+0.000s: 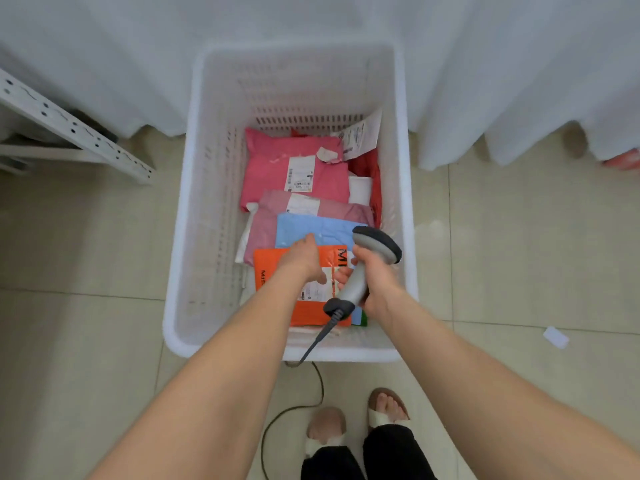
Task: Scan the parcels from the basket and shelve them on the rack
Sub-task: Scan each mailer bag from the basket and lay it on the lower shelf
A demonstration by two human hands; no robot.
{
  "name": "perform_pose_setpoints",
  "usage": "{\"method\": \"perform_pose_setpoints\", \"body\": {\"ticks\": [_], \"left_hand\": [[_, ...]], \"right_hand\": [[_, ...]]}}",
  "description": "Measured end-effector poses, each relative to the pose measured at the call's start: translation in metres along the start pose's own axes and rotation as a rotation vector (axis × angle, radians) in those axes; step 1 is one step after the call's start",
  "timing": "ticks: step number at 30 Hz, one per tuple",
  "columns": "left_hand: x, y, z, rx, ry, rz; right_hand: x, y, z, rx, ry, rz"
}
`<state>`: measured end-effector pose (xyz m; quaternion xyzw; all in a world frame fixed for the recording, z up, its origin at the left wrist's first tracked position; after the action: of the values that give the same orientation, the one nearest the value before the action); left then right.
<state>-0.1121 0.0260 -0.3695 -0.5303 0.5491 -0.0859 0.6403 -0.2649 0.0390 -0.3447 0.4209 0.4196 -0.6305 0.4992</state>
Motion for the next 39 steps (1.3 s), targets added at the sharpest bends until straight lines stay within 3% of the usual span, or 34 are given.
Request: {"method": "perform_pose_setpoints", "body": {"ticks": [7, 21, 24, 29, 32, 39], "left_hand": [[0.026, 0.042, 0.006, 0.383, 0.086, -0.088], [0.04, 0.033, 0.011, 0.355, 0.159, -0.21], [0.033, 0.006, 0.025, 0.155, 0.083, -0.179], [-0.012, -0.087, 0.054, -0.546, -0.189, -0.33], [-0.056, -0.143, 0.071, -0.822, -0.324, -0.385], [-0.171, -0.278, 0.077, -1.201, -0.342, -0.424]], "right_hand": [[0.041, 0.015, -0.01, -0.009, 0.01, 0.075], [0.046, 0.022, -0.009, -0.024, -0.045, 0.09], [0.032, 0.018, -0.009, -0.007, -0.03, 0.067], [-0.041, 0.022, 0.004, 0.017, -0.095, 0.071], [-0.103, 0.028, 0.022, 0.051, -0.145, 0.087], [-0.249, 0.025, 0.061, 0.111, -0.192, 0.066]]}}
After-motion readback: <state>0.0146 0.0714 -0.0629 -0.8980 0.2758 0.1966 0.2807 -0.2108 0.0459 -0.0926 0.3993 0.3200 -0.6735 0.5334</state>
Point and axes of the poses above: each hand's wrist, its own x-axis towards the middle knuckle, its own y-axis out of the palm, z = x × y, the point moved 10 cm from there along x, towards the middle knuckle, and after that the axes turned 14 degrees about -z, right-handed, at the moved point
